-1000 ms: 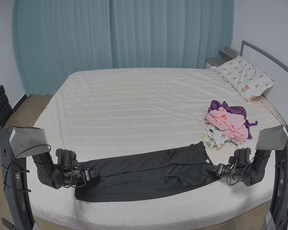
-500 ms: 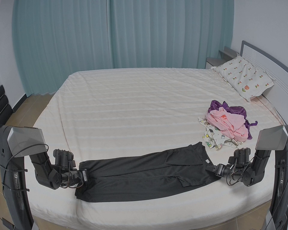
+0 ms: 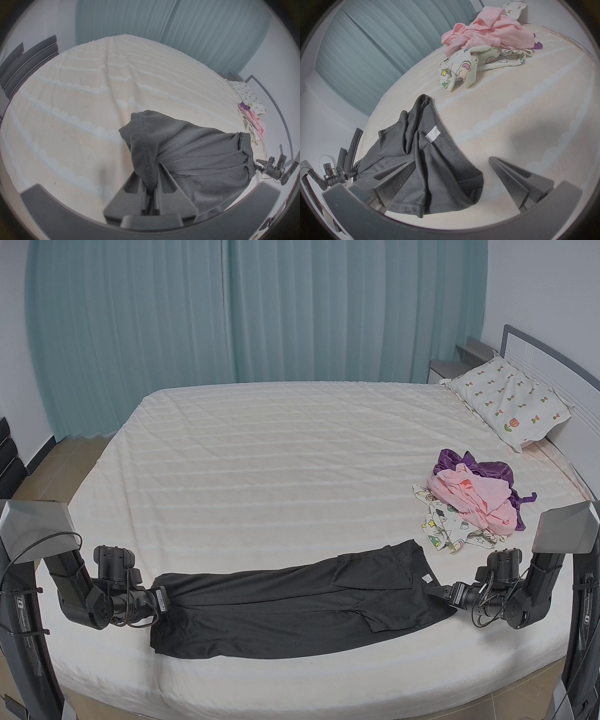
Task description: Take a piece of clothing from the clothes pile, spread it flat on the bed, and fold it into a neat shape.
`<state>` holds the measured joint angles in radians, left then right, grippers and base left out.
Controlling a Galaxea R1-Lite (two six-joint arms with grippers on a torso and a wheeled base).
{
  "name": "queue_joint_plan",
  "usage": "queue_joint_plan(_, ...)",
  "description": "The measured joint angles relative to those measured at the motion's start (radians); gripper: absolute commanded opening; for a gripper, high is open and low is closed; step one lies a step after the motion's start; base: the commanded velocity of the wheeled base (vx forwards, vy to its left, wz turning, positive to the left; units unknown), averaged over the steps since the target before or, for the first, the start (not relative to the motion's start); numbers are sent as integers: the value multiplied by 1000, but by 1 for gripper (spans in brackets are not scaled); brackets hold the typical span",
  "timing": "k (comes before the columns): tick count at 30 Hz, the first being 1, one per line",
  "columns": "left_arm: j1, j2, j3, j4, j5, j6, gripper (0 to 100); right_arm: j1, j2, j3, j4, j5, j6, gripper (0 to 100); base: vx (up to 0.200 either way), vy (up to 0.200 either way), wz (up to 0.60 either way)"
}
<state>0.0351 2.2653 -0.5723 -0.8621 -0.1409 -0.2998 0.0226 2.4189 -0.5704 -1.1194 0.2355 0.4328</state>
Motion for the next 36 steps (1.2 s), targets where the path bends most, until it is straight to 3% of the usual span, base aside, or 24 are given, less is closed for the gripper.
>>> queue_joint_plan(13,131,-63,-2,84,-109,3,0,0,0,0,0,1,0,100,0,0,0)
queue_joint_plan(23,235,-90,-8,125,-138,49,0,-1,0,0,0,2,1,100,0,0,0)
queue_joint_plan(30,244,-119,0,147,-132,42,0,-1,2,-2,0,2,1,100,0,0,0)
queue_joint_plan(36,186,-166,16,168,-87,14,0,-1,2,-2,0,2,2,100,0,0,0)
